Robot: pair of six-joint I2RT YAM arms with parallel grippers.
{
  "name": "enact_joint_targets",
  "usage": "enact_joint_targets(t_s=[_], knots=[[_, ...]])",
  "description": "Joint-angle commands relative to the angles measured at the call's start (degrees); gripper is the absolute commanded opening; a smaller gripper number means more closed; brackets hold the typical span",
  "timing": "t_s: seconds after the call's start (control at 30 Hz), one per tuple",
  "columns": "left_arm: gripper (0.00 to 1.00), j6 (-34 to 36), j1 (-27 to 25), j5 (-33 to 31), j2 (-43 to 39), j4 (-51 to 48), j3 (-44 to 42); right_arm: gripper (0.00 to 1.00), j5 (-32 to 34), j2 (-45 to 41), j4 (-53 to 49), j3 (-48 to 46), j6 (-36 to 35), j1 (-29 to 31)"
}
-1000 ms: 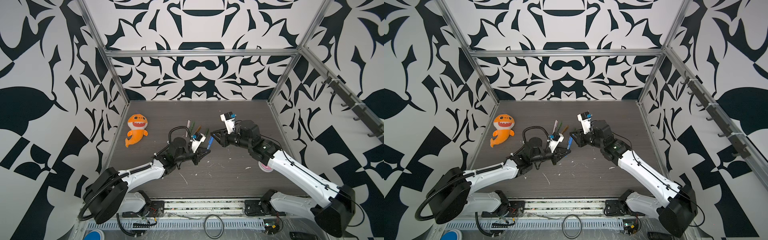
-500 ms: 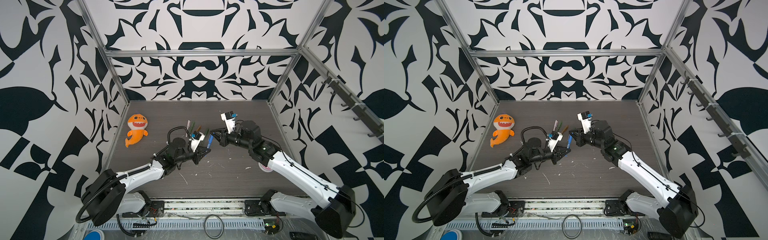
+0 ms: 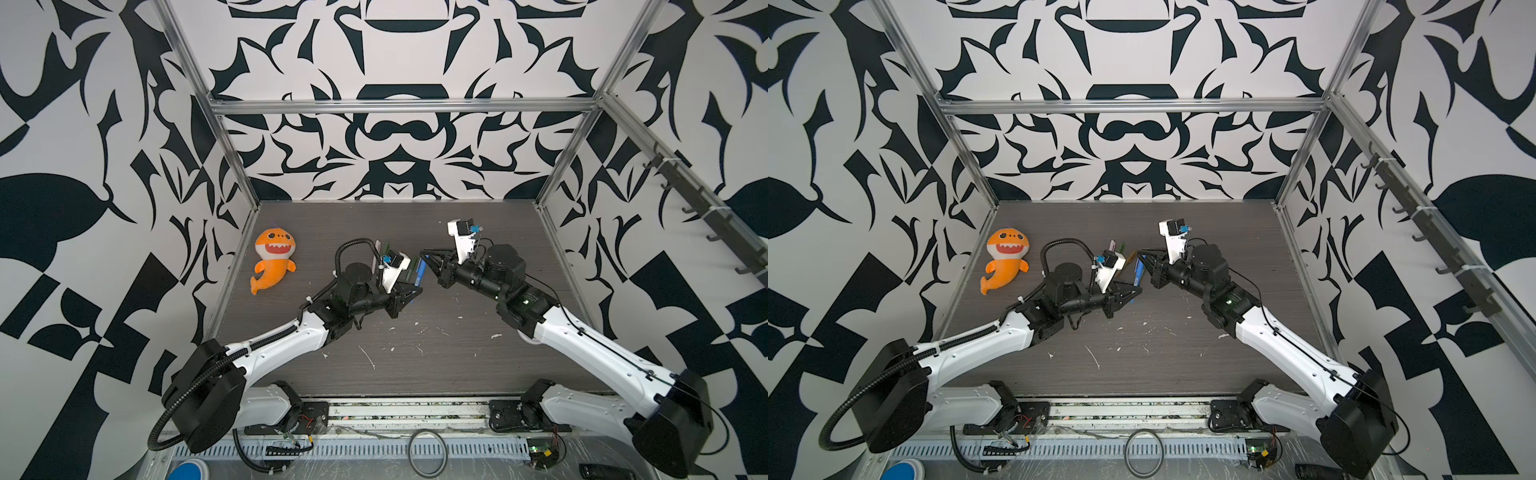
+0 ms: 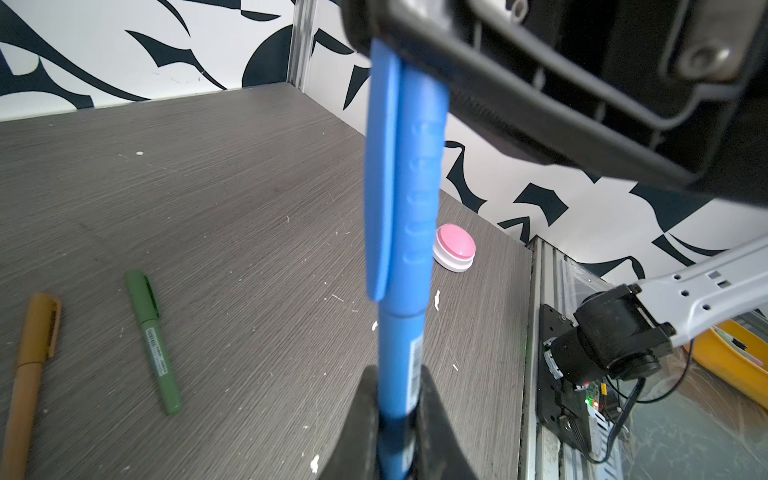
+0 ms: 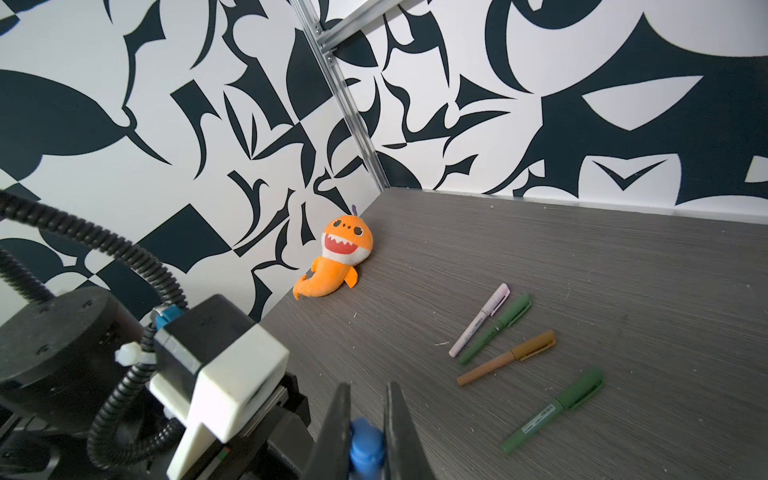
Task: Insert the pens into the pen caps
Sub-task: 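Open the right gripper off the cap and draw it back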
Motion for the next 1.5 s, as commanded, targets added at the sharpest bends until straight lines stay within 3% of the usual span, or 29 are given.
enact_joint_targets(t_s=[0.0, 0.83, 1.17, 1.4, 1.47], knots=[[0.02, -1.2, 2.7, -2.8, -1.4, 14.8, 8.4, 0.00, -4.5, 2.9, -15.9, -5.9, -1.8, 3.6], [0.02, -4.0, 9.9, -2.0, -2.1, 18.6, 13.8, 0.00, 0.2, 9.5, -12.4, -13.4, 0.0, 9.9], [0.02, -4.3, 10.9, 0.9, -1.3, 16.7, 12.6, 0.04, 0.6, 9.9, -13.2, -7.6, -0.2, 10.0], [0.03, -3.5, 10.9, 0.5, -3.4, 14.8, 5.0, 0.06, -0.2, 10.6, -13.3, -1.0, -0.1, 10.0], [0.03, -2.8, 10.9, 1.5, -3.9, 10.7, 4.8, 0.11, -1.7, 11.0, -12.5, 0.0, 0.6, 10.0]])
